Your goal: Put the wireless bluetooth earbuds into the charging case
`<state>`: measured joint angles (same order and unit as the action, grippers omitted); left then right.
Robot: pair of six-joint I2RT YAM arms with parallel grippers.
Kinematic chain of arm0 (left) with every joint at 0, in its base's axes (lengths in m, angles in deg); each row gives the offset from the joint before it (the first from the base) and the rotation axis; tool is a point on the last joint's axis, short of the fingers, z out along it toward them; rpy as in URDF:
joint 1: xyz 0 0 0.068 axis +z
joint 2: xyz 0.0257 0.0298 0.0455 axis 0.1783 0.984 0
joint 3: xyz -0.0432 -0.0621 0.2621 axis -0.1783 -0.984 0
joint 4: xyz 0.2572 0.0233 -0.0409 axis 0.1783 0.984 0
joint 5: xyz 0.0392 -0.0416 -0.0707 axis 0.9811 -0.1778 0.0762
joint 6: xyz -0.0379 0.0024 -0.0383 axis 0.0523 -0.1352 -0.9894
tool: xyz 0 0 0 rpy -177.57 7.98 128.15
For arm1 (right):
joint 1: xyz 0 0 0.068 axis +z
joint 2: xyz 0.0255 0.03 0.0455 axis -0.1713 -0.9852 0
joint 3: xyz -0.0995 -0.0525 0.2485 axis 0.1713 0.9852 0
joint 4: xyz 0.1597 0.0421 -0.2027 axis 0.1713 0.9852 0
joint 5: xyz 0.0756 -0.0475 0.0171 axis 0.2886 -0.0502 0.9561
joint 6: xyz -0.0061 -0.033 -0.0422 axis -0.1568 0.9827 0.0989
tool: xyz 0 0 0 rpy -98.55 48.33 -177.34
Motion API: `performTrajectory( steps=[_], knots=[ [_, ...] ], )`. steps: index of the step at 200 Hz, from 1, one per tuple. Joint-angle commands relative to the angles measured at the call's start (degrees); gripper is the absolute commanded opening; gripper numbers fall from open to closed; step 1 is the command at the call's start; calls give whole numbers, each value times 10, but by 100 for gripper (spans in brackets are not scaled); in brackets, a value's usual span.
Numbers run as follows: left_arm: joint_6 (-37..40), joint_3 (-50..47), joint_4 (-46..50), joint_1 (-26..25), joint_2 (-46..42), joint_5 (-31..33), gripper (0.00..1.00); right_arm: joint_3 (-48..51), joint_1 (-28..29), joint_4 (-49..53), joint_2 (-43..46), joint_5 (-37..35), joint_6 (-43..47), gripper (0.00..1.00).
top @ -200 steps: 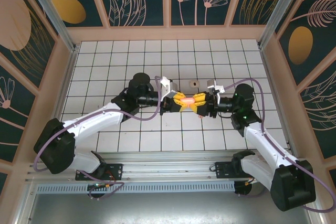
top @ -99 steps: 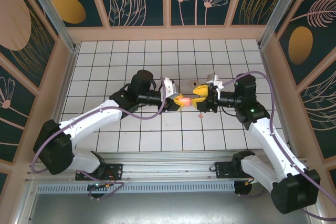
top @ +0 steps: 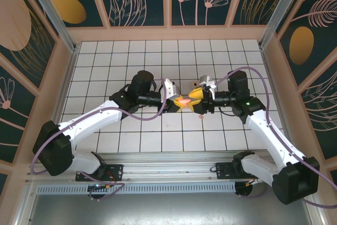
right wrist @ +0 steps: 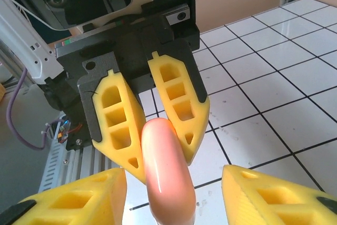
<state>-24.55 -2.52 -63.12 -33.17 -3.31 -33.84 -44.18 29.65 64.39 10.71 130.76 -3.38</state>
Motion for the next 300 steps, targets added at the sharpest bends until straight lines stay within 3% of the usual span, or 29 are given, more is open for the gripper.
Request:
performTrajectory(
  steps=[1, 114, 146, 170, 208, 300],
  knots=[
    [9, 9, -3, -2, -17, -10, 16, -26, 5, 20, -8, 28, 24, 48],
    [-6, 4, -23, -2, -24, -21, 17, -37, 5, 49, -34, 58, 42, 45],
    [-9, 4, -25, -2, -26, -22, 17, -39, 5, 51, -35, 60, 42, 34],
    [-13, 2, -28, -2, -26, -15, 28, -38, 2, 48, -27, 58, 42, 21],
    [-46, -49, -102, 1, -48, -8, 45, -14, -33, 2, 9, 110, 24, 19],
    [-115, -69, -184, 5, -42, -98, 47, 2, -45, -23, 16, 157, 10, 19]
  ],
)
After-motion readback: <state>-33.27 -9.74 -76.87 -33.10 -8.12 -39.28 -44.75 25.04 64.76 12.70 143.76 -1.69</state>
